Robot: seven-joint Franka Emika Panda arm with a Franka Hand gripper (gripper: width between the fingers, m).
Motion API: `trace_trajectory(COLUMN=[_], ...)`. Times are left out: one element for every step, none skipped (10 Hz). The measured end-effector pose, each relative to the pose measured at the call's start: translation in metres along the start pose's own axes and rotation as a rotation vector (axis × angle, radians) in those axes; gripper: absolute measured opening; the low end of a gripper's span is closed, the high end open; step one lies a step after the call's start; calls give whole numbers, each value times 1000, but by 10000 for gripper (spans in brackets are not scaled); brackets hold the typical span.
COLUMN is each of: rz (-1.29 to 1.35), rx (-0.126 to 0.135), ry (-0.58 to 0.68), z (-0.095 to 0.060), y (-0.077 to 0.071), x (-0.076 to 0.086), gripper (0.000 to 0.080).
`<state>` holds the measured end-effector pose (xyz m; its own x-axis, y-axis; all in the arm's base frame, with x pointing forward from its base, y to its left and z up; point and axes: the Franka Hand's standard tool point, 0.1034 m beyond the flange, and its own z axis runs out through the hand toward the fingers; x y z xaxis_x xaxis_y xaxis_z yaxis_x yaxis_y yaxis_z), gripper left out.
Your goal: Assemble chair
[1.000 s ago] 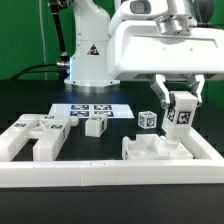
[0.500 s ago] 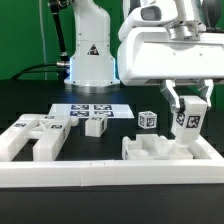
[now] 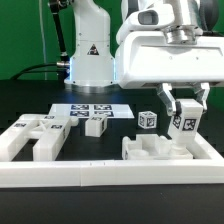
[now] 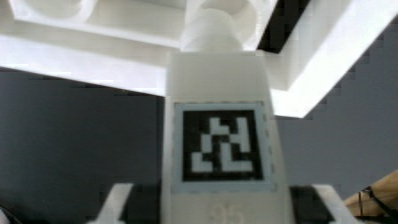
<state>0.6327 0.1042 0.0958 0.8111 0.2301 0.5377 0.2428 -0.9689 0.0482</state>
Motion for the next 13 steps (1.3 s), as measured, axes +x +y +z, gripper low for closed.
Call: trace_trajectory(rz=[-2, -3, -4, -6, -9, -10, -9, -9, -9, -9, -8, -9, -9], rx=[1, 4, 5, 7, 9, 10, 9, 9, 9, 9, 6, 4, 3], ry=[0, -2, -5, -8, -12, -13, -13, -13, -13, -13, -6, 7, 10], z=[0, 1, 2, 3, 4, 4, 4, 4, 4, 5, 8, 8, 8], y=[-1, -3, -5, -6, -9, -9, -9, -9, -9, -9, -8, -9, -9], x=[0, -1, -3, -4, -6, -7, -7, -7, -7, -8, -11, -10, -10], gripper=[291, 291, 291, 291, 291, 291, 291, 291, 291, 291, 291, 291, 291])
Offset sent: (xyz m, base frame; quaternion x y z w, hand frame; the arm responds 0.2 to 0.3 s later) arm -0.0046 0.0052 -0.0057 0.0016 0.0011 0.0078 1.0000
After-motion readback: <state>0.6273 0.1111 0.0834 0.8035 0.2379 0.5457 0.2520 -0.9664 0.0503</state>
